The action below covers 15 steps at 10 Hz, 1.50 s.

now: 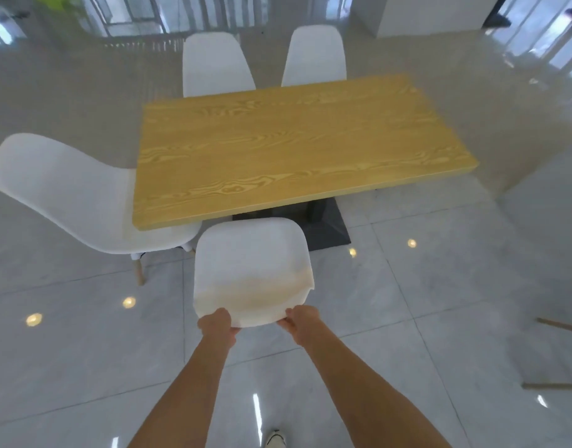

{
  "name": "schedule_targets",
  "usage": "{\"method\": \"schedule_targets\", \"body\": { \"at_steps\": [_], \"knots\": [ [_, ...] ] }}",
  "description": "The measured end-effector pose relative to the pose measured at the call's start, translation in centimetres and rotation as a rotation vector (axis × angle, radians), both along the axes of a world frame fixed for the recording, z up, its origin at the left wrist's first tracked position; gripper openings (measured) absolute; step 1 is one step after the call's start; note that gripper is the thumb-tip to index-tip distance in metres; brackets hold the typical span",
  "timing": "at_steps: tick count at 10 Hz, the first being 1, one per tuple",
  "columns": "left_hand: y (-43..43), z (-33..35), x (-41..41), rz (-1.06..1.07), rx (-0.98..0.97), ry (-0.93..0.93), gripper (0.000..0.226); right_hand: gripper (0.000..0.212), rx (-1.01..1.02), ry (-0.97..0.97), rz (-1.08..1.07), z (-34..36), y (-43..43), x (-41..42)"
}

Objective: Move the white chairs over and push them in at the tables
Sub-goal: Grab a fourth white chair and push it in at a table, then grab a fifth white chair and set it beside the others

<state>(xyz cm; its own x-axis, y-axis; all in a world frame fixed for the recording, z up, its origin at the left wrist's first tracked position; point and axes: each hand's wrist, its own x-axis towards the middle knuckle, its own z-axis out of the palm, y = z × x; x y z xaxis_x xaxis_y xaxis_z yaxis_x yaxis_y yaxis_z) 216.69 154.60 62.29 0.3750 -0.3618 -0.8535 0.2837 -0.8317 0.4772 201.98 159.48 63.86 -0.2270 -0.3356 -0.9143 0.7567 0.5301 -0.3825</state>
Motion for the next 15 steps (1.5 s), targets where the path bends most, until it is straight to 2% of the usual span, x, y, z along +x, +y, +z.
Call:
{"method": "schedule_targets", "body": {
  "at_steps": [1, 2, 3, 4, 5, 6, 7, 8, 9, 10, 11, 12, 13, 14, 15],
  "knots": [
    [0.4, 0.6, -2.0, 0.156, -0.023, 0.001, 0.053, 0.016, 0.042, 0.114, 0.259, -1.1, -0.6, -1.6],
    [1.1, 0.4, -2.4, -0.058, 0.017, -0.196, 0.044, 0.026, 0.018, -0.013, 0.112, -1.5, 0.1, -1.6],
    [1.0, -1.1, -2.3, -0.165, 0.003, -0.342, 0.048, 0.024, -0.031, 0.014, 0.198, -1.7, 1.0, -3.1],
    [3.6, 0.9, -6.2, -0.337, -0.001, -0.482, 0.067, 0.006, -0.111, 0.115, 0.485, 0.0, 3.7, -8.0],
    [5.7, 2.5, -15.5, -0.855, 0.005, -0.875, 0.062, 0.034, -0.072, 0.593, 0.727, 0.7, 7.1, -18.4],
    [8.2, 4.7, -28.0, -1.371, -0.177, -0.902, 0.038, 0.027, -0.013, 0.873, 0.817, 4.0, 11.4, -30.6],
    [14.1, 7.9, -43.6, -1.73, -0.468, -0.829, 0.038, 0.022, 0.119, 1.084, 0.761, 8.6, 18.8, -43.8],
    [22.5, 11.5, -58.2, -2.017, -0.775, -0.842, 0.037, 0.027, 0.323, 1.324, 0.698, 12.7, 29.1, -56.3],
    [30.0, 13.1, -69.1, -2.251, -1.056, -0.806, 0.033, 0.025, 0.586, 1.419, 0.616, 15.3, 40.3, -65.3],
    [36.0, 14.2, -78.1, -2.37, -1.27, -0.657, 0.027, 0.021, 0.782, 1.338, 0.488, 15.5, 50.6, -71.4],
    [41.1, 14.5, -85.5, -2.366, -1.453, -0.493, 0.019, 0.023, 0.859, 1.173, 0.333, 14.9, 59.0, -75.2],
    [45.8, 14.6, -92.2, -2.342, -1.569, -0.307, 0.017, 0.028, 0.845, 1.0, 0.101, 13.2, 65.2, -78.6],
    [49.8, 13.6, -97.3, -2.323, -1.55, -0.105, 0.028, 0.029, 0.8, 0.897, -0.112, 10.6, 69.5, -81.2],
    [52.6, 11.2, -101.7, -2.405, -1.544, -0.032, 0.029, 0.026, 0.763, 0.821, -0.171, 9.3, 71.9, -84.1],
    [55.4, 9.4, -106.6, -2.643, -1.48, -0.093, 0.034, 0.029, 0.757, 0.886, -0.104, 9.0, 74.3, -89.1]
  ]
}}
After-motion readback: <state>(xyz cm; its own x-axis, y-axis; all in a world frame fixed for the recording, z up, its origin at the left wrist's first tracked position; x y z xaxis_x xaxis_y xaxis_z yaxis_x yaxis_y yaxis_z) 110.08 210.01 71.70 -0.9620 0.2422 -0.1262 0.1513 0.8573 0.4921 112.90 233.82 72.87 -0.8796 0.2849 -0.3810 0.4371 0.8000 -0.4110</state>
